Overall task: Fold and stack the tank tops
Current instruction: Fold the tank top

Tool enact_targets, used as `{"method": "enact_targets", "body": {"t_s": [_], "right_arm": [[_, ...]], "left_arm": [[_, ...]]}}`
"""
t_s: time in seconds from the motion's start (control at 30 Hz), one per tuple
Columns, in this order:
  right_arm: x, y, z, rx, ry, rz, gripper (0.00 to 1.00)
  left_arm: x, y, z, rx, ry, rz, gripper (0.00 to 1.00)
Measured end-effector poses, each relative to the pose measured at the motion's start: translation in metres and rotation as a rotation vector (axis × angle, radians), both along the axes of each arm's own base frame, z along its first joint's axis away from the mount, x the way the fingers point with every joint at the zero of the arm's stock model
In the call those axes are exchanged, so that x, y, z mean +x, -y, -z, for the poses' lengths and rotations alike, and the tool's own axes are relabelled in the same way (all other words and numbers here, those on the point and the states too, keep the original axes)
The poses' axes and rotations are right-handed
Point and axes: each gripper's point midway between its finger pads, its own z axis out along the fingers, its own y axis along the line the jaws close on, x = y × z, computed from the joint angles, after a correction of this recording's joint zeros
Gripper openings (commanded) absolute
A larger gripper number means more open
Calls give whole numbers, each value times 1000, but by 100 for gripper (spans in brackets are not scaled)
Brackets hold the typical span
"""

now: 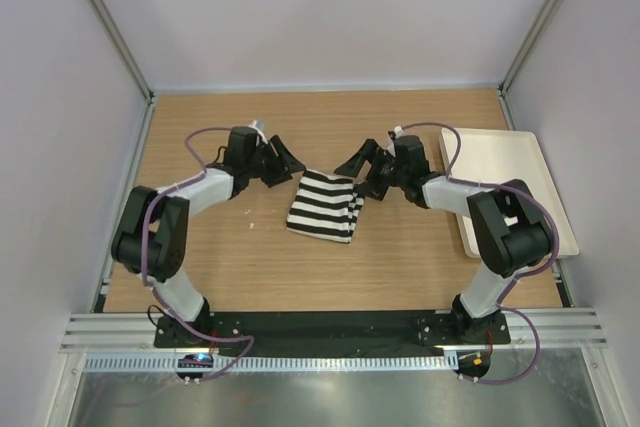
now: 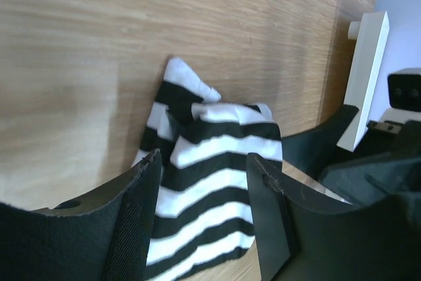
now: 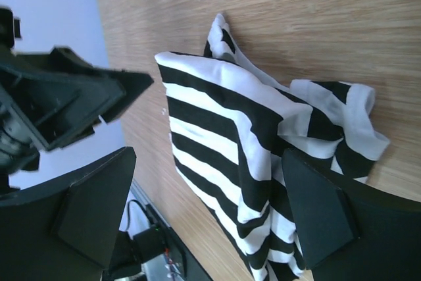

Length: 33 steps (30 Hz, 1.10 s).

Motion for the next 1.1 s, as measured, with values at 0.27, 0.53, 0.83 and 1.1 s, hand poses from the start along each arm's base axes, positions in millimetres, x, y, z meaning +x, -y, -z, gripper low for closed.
{"method": "enact_targets", "body": {"t_s": [0.27,0.53,0.83,1.1], "right_arm": [[-8,-2,3,119,-35,62,100],[-12,-5,-2,175,-40,90,100],[-20,-17,-3,229,-39,90,100],[-16,-25,7,256,-56,111,100]], "left_arm": [[-57,0,-60,30,161,-38,53],[-99,53,-51,35,172,70,50],[-116,65,0,77,105,97,48],[-120,83,35,74,51,133,47]]}}
